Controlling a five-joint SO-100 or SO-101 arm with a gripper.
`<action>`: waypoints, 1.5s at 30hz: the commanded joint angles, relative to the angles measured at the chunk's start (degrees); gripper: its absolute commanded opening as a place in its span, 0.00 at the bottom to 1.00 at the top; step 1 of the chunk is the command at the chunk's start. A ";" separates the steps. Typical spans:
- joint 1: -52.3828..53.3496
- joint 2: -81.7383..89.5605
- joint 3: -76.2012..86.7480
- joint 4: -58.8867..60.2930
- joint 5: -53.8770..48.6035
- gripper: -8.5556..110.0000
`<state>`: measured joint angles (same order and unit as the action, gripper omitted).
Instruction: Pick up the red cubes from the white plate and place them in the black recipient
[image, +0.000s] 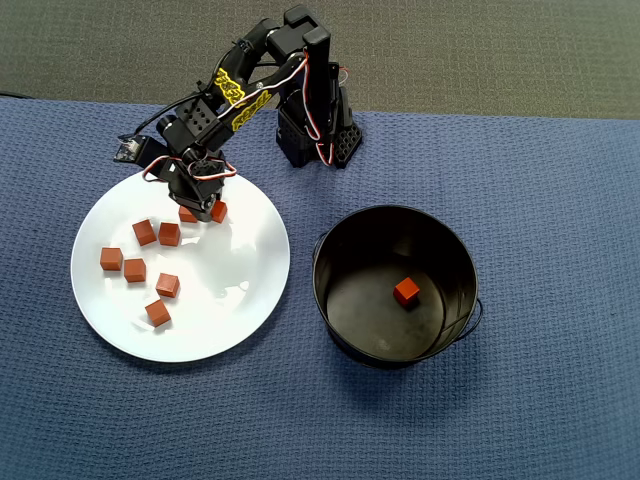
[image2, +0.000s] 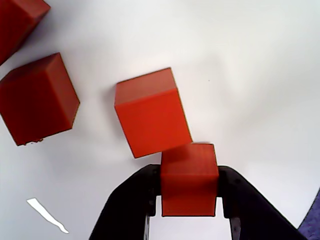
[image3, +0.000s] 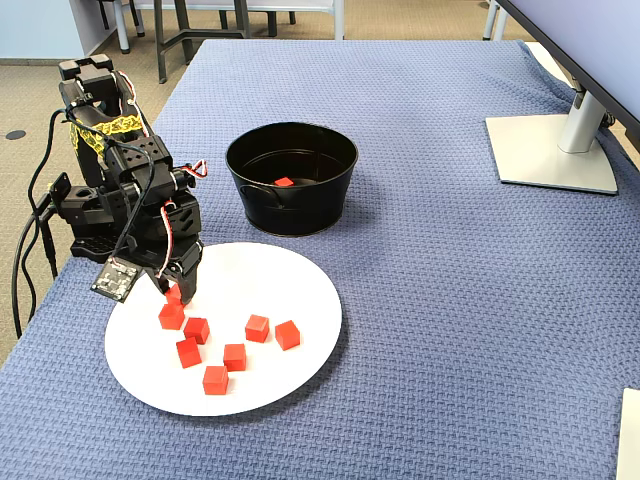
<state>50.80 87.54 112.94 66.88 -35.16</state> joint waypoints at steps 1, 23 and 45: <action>-0.88 3.25 0.09 -0.18 -0.26 0.07; -53.70 28.74 -30.32 19.07 36.65 0.07; -18.28 34.54 -3.69 9.67 -17.23 0.36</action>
<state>19.42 119.09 99.05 86.22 -37.97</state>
